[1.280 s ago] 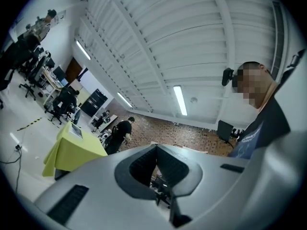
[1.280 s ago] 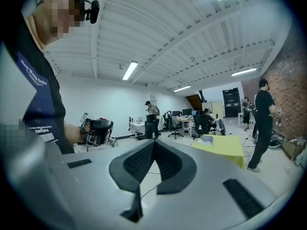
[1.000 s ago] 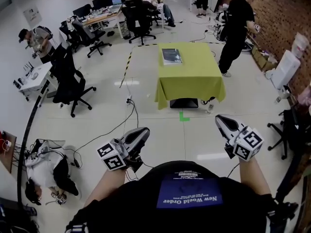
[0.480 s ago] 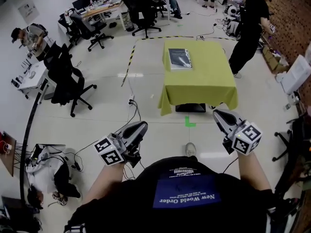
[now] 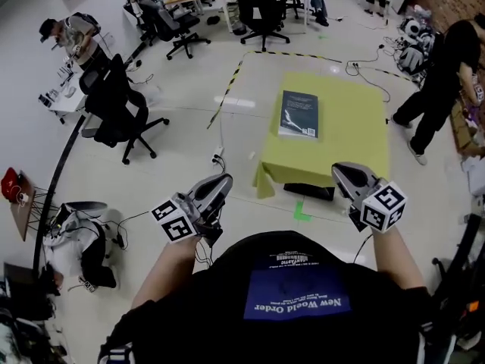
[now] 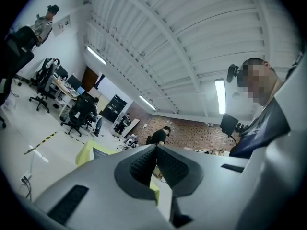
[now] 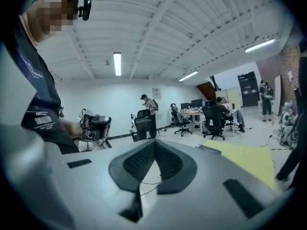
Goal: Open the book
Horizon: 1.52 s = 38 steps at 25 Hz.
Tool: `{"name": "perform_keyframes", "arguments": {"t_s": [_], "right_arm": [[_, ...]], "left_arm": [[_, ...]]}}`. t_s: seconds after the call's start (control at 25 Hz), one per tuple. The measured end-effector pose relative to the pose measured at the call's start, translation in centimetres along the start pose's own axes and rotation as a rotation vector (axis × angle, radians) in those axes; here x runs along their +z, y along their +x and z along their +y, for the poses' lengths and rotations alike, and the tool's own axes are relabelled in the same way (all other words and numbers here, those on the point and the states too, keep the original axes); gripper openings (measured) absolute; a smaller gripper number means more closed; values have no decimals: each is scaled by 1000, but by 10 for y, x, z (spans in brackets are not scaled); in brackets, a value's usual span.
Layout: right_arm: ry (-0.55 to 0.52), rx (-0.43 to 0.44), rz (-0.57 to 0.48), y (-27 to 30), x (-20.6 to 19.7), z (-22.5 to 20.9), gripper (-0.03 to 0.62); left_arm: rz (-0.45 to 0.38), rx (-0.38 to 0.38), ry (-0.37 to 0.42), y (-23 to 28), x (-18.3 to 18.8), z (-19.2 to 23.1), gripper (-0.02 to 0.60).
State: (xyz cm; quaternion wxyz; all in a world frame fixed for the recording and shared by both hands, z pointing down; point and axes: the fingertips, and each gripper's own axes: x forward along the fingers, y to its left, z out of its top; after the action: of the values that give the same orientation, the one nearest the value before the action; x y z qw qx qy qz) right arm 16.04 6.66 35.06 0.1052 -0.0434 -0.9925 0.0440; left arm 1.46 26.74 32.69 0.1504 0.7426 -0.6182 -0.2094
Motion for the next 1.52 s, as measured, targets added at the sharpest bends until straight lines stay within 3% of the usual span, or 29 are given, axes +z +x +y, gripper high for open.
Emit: {"name": "perform_keyframes", "arguments": {"t_s": [0.32, 0.36, 0.52, 0.6, 0.8, 1.0, 1.12, 1.28, 1.36, 1.52], "right_arm": [[-60, 62, 110, 55, -15, -66, -14], [-53, 64, 125, 65, -18, -73, 17], [3, 26, 180, 115, -32, -95, 38], [27, -16, 210, 146, -40, -107, 51], [150, -159, 295, 236, -62, -148, 96], [228, -345, 410, 321, -98, -190, 163], [227, -447, 516, 358, -131, -207, 258], [128, -567, 678, 386, -174, -234, 318], [66, -620, 753, 391, -195, -245, 327], [19, -651, 876, 393, -234, -251, 328]], "left_arm": [[82, 42, -8, 74, 2, 89, 6], [86, 37, -20, 82, 3, 103, 6], [136, -14, -66, 120, 3, 169, 6], [211, -60, -22, 144, 3, 208, 6], [507, -205, 328, 212, 2, 312, 6], [764, -498, 823, 283, -16, 383, 6], [853, -680, 1159, 320, -49, 414, 8], [973, -964, 1584, 354, -112, 443, 172], [993, -1076, 1726, 368, -143, 450, 223], [1002, -1246, 1903, 376, -193, 460, 242]]}}
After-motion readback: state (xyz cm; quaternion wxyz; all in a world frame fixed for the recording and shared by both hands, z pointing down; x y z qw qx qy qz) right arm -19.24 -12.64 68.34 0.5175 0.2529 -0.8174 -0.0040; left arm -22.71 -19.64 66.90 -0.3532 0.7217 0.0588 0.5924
